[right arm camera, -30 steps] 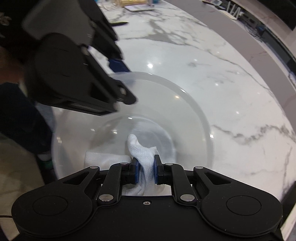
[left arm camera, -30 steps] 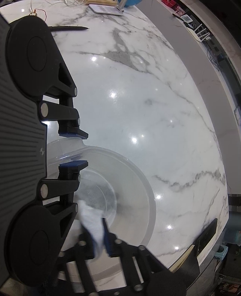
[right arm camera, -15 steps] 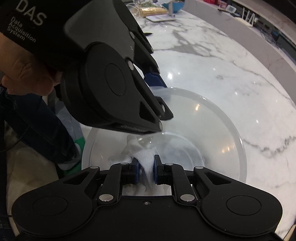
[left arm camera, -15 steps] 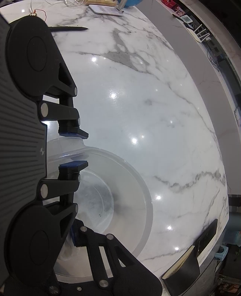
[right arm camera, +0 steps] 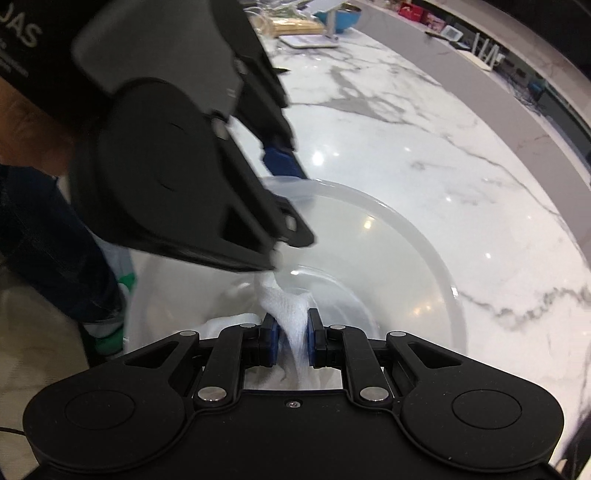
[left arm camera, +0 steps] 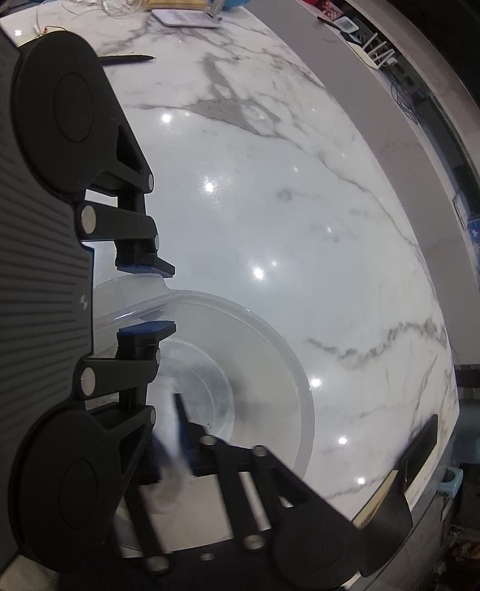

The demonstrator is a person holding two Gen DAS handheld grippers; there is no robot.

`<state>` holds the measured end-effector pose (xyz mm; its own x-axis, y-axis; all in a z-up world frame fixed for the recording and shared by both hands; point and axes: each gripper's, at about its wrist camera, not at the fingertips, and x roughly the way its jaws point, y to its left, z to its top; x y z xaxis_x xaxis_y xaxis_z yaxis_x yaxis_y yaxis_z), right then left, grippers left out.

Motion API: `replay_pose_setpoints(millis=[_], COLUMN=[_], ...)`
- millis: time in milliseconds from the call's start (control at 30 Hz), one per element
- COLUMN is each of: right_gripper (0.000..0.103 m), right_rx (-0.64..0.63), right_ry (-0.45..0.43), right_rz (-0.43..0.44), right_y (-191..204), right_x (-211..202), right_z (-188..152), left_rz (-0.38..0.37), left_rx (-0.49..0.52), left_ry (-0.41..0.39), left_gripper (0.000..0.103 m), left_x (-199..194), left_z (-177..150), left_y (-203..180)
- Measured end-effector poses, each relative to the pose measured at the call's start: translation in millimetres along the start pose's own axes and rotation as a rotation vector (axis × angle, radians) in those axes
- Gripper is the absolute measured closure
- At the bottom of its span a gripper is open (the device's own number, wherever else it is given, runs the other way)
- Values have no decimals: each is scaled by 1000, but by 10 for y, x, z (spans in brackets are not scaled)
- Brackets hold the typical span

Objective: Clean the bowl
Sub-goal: 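Rub the cloth around the bowl's inner wall with the right gripper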

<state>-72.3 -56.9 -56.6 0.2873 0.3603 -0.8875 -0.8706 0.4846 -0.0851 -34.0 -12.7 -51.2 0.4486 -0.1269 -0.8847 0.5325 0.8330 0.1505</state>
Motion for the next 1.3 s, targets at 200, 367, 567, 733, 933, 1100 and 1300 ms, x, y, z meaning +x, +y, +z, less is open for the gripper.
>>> replay_pose_setpoints(millis=[200, 367, 567, 733, 933, 1100, 1300], right_gripper=[91, 91, 91, 91, 91, 91, 91], right_rx=[16, 25, 57, 88, 151, 206, 200], right_ry=[6, 6, -14, -23, -131, -232, -241], right_rz=[-46, -79, -169, -179, -174, -148, -133], right_y=[-77, -89, -196, -273, -349, -404, -336], right_x=[43, 11, 50, 35, -123, -270, -209], right_z=[5, -33, -17, -8, 46, 88, 102], left_rz=[8, 28, 27, 35, 34, 34, 36], left_rx=[95, 138, 139, 142, 137, 119, 123], left_ry=[-50, -32, -28, -21, -14, -3, -2], left_gripper=[78, 76, 76, 75, 76, 76, 76], left_x=[5, 14, 21, 33, 47, 54, 53], left_z=[-46, -26, -39, -40, -43, -35, -38], left_y=[-69, -138, -132, -138, -133, -136, -150])
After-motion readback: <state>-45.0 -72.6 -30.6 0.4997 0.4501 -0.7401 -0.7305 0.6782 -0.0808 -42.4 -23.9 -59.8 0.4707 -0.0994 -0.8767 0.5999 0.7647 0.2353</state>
